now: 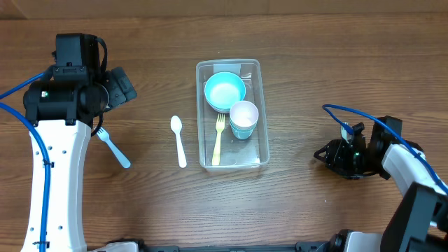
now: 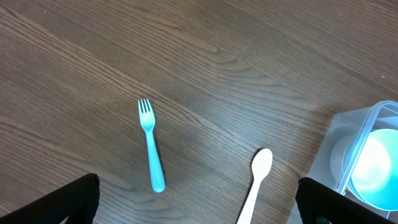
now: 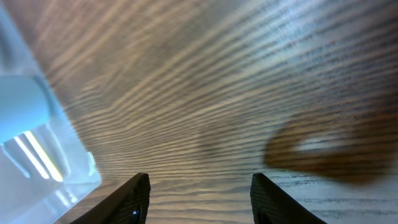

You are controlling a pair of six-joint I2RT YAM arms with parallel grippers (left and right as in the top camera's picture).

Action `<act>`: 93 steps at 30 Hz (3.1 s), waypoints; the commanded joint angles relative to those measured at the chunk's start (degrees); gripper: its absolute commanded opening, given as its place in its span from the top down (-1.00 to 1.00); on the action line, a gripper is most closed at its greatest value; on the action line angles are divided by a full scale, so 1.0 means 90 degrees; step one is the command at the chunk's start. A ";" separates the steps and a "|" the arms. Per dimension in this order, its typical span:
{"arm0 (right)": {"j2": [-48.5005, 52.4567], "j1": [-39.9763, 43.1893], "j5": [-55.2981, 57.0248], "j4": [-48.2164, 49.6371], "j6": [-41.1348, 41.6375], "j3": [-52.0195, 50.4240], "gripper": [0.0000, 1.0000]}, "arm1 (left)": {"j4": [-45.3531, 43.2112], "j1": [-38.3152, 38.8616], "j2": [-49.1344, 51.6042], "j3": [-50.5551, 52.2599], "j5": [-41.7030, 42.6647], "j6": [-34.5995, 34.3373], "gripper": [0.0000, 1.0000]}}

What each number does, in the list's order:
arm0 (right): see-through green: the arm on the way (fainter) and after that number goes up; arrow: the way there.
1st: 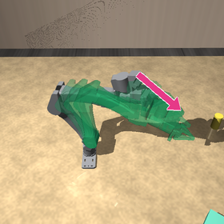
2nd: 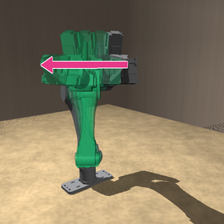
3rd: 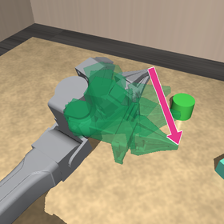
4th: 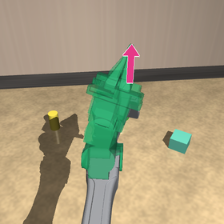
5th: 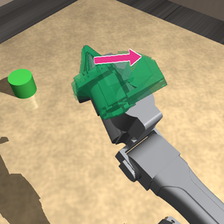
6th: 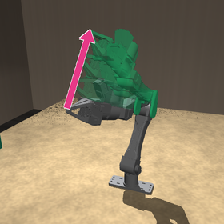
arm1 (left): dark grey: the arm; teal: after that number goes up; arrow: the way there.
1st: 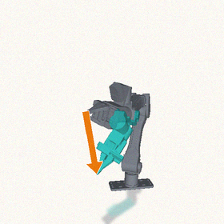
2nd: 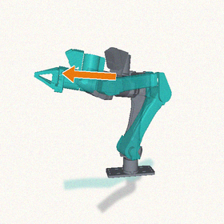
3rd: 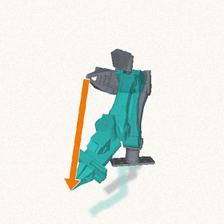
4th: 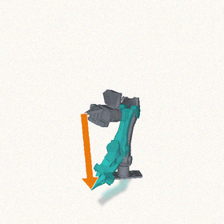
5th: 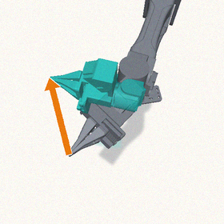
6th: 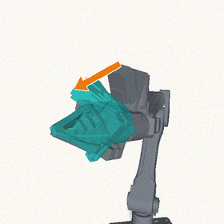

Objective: Pack container
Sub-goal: 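Move the right gripper to the light-green fork and grasp it, then carry the light-green fork into the container and release it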

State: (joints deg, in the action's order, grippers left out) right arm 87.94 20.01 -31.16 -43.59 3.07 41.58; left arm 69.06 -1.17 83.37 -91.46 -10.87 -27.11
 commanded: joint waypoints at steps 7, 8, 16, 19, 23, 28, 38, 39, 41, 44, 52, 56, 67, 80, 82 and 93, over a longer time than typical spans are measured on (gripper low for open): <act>-0.1394 0.0376 0.2375 0.0466 0.0670 0.0102 -0.30 | -0.0010 -0.0029 -0.0063 -0.0063 0.0046 -0.0112 -1.00; -0.1307 0.0376 0.2470 0.0529 0.0687 0.0087 -0.31 | -0.0010 -0.0029 -0.0063 -0.0063 0.0049 -0.0112 -1.00; 0.0022 0.0376 0.2749 0.1316 0.0821 0.0087 -0.32 | -0.0010 -0.0029 -0.0063 -0.0063 0.0046 -0.0112 -1.00; 0.0257 0.0376 0.2419 0.1137 0.0794 0.0087 -0.32 | -0.0010 -0.0029 -0.0063 -0.0063 0.0046 -0.0112 -1.00; 0.0255 0.0357 0.0563 0.0867 0.0270 0.0087 -0.26 | -0.0010 -0.0029 -0.0063 -0.0063 0.0046 -0.0112 -1.00; 0.0255 0.0260 -0.0260 0.0833 0.0274 0.0090 -0.24 | -0.0010 -0.0029 -0.0063 -0.0063 0.0049 -0.0112 -1.00; 0.0257 -0.0172 0.2761 0.1365 0.1933 -0.0172 -0.25 | -0.0010 -0.0029 -0.0061 -0.0063 0.0046 -0.0112 -1.00; 0.0257 -0.0304 0.2807 0.1496 0.2052 -0.0231 -0.25 | -0.0010 -0.0029 -0.0061 -0.0063 0.0046 -0.0112 -1.00; 0.0257 -0.0833 0.2812 0.1766 0.2220 -0.0253 -0.25 | -0.0010 -0.0029 -0.0063 -0.0063 0.0046 -0.0112 -1.00; 0.0255 -0.1724 0.3580 0.1790 0.2783 -0.0238 -0.30 | -0.0010 -0.0029 -0.0063 -0.0063 0.0046 -0.0112 -1.00; -0.0049 -0.2103 0.4986 0.1379 0.3133 -0.0151 -0.43 | -0.0010 -0.0029 -0.0061 -0.0063 0.0046 -0.0112 -1.00; 0.0034 -0.2098 0.5056 0.1559 0.3138 -0.0192 -0.27 | -0.0010 -0.0029 -0.0061 -0.0063 0.0046 -0.0112 -1.00; 0.0284 -0.2096 0.5272 0.2152 0.3162 -0.0323 0.38 | -0.0010 -0.0029 -0.0061 -0.0063 0.0046 -0.0112 -1.00; 0.0216 -0.2098 0.5268 0.1525 0.2902 0.0427 0.68 | -0.0010 -0.0029 -0.0061 -0.0063 0.0046 -0.0112 -1.00; 0.0131 -0.2098 0.5268 0.1137 0.2722 0.0821 0.67 | -0.0010 -0.0029 -0.0061 -0.0063 0.0046 -0.0112 -1.00; -0.1287 -0.3400 0.4762 -0.0644 0.2446 0.3067 0.66 | -0.0010 -0.0029 -0.0061 -0.0063 0.0046 -0.0112 -1.00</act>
State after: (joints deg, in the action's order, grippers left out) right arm 79.42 -6.83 12.21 -47.48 25.43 64.45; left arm 69.01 -1.17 83.37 -91.46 -10.87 -27.11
